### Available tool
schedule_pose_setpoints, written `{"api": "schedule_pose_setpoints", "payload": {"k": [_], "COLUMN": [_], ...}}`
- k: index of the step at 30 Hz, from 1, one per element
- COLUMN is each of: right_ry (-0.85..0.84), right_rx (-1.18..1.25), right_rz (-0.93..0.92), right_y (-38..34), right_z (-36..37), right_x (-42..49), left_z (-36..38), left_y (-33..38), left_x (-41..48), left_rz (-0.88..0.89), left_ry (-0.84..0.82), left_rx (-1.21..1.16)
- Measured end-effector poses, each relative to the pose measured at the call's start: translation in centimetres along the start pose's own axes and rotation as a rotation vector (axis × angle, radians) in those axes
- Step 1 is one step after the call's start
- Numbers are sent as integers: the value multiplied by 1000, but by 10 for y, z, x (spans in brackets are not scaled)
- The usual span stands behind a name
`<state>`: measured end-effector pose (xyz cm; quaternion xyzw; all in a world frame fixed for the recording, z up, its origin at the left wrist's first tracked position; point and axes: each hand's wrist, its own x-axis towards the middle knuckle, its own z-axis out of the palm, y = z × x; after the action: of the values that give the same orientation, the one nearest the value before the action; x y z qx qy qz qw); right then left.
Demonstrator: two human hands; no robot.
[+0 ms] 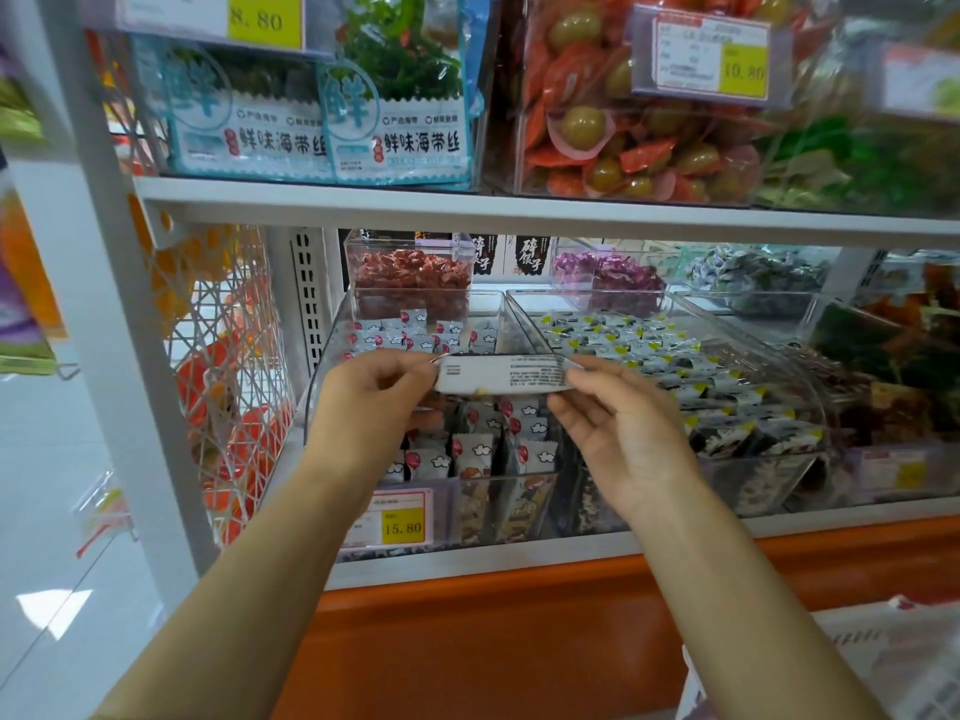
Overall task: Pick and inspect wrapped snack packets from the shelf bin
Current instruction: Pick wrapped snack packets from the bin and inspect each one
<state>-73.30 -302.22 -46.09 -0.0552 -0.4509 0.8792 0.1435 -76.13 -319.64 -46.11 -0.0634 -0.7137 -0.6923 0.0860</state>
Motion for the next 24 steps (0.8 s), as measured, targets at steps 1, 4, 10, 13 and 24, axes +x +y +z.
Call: {"api": "schedule_pose_setpoints", "payload": {"k": [1,4,10,13,24], "right_ry": [2,24,54,-12,161], "right_rx": [35,128,77,-70,-329], "right_rz": [14,50,49,-69,-270], "right_y": [0,-1,-1,3,-7], "right_z": [0,-2,-4,-5,-3], "right_x": [0,1,2,2,23], "left_z": [0,0,1,1,5], "left_y": [0,-1,-2,-5,-6], "left_x": [0,0,3,3,13], "left_rz": [3,1,-72,-59,23], "left_ry": [4,-12,-27,23,89], "left_rx": [-4,-69,-234,-192,59]}}
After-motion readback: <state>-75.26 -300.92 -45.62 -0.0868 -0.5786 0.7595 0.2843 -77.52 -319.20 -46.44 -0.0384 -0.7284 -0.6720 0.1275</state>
